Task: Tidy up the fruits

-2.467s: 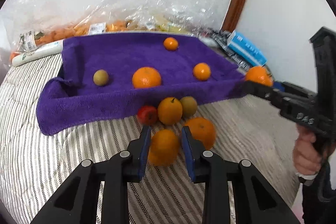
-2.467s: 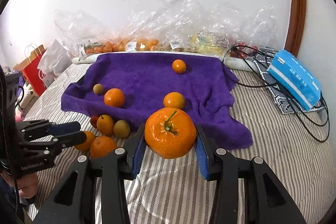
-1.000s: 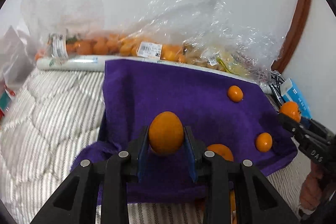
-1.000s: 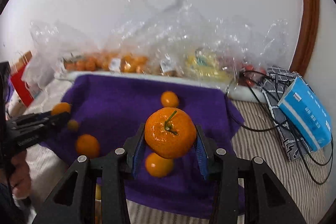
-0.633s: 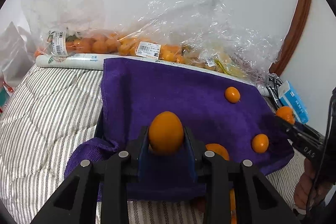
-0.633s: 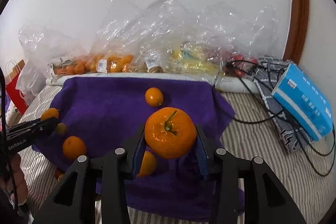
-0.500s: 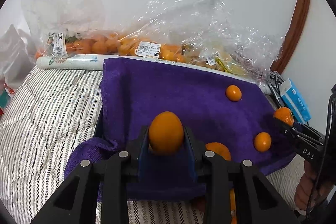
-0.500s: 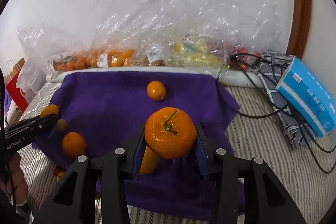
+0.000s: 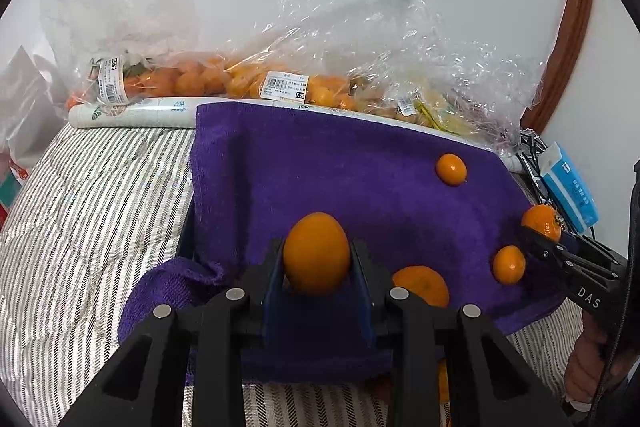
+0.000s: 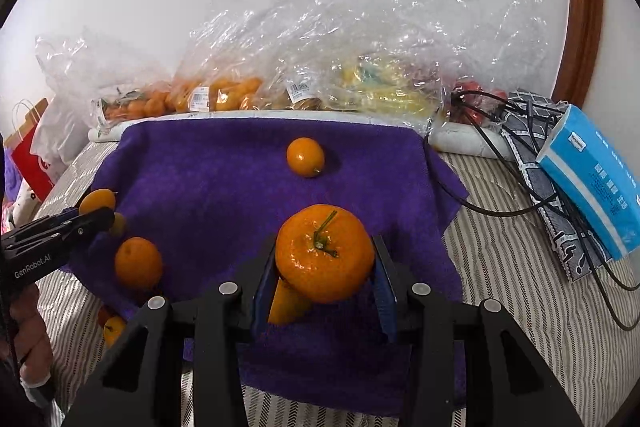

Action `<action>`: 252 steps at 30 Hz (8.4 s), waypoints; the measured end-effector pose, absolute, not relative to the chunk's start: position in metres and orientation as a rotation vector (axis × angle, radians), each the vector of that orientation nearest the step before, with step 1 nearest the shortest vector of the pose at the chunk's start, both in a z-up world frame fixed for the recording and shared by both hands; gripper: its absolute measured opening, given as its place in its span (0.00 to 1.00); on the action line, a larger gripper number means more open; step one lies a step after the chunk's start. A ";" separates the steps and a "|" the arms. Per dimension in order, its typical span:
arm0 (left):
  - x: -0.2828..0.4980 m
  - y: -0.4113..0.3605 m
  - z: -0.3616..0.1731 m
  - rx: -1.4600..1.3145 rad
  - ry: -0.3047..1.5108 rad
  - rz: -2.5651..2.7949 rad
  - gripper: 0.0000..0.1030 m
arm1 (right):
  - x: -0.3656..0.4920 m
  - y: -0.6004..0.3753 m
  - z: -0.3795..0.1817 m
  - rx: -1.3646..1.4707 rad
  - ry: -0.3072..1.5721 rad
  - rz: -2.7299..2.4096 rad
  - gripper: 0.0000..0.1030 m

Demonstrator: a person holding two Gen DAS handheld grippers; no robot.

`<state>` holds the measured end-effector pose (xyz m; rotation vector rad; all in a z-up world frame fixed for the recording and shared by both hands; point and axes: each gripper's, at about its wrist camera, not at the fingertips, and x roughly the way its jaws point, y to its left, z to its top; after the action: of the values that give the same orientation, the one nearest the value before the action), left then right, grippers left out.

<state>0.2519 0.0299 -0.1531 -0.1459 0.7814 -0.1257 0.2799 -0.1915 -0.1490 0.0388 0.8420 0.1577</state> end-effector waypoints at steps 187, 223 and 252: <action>0.165 0.022 -0.155 -0.116 0.762 -0.328 0.55 | 0.184 -0.208 -0.143 0.133 0.729 0.234 0.41; 0.168 0.024 -0.158 -0.118 0.782 -0.319 0.55 | 0.188 -0.213 -0.150 0.195 0.793 0.291 0.37; 0.169 0.024 -0.158 -0.120 0.787 -0.322 0.55 | 0.169 -0.186 -0.169 0.027 0.935 0.273 0.52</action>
<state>0.1685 0.0241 -0.1583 -0.1199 0.7870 -0.3216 0.1694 -0.1857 -0.1691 0.0268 0.9346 0.2729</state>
